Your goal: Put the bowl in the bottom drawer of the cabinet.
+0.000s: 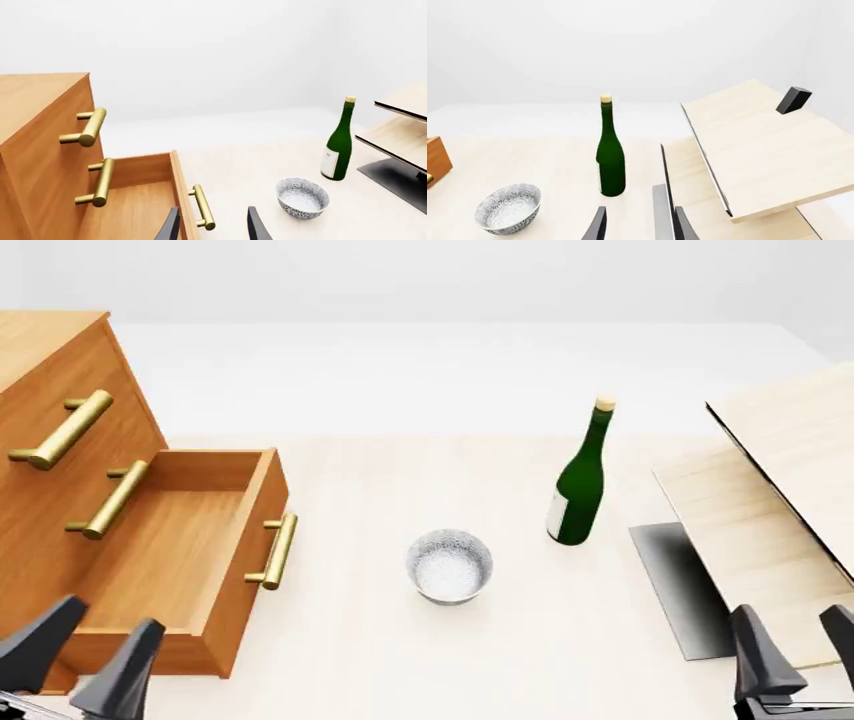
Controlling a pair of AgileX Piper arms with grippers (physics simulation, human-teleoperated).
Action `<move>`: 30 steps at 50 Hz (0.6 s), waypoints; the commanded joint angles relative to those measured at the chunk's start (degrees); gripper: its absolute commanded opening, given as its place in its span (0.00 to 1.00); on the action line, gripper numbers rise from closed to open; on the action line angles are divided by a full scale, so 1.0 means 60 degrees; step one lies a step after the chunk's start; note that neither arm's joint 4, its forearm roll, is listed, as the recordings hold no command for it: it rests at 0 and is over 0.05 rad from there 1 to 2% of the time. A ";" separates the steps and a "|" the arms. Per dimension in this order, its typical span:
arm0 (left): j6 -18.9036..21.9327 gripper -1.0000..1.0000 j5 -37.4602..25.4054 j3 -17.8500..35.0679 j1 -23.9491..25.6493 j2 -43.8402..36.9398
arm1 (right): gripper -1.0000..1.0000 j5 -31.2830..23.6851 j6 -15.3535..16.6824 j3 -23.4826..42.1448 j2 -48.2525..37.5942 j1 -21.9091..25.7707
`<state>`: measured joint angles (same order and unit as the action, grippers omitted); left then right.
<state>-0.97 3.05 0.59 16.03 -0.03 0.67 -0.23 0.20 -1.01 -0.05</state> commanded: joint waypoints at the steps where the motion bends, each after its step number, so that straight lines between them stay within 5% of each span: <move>1: 0.0315 1.00 -0.0105 0.0421 0.1523 0.0000 | 1.00 0.0024 0.0000 -0.0002 -0.0021 0.0001; 7: 0.0676 1.00 -0.0497 0.0951 0.2032 -0.0195 | 1.00 0.0025 0.0000 -0.0002 -0.0022 0.0001; 14: 0.0985 1.00 0.0383 0.1346 0.2407 -0.1455 | 1.00 0.0009 0.0000 0.0000 -0.0009 0.0001; 22: 0.1059 1.00 0.1060 0.1739 0.2838 -0.2563 | 1.00 0.0009 0.0001 0.0000 -0.0009 0.0003; 30: 0.0832 1.00 0.0574 0.2735 0.3071 -0.2912 | 1.00 0.0009 -0.0002 0.0000 -0.0008 0.0003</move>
<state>4.10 6.66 11.48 31.81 -12.70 0.73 -0.23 0.20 -1.06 -0.04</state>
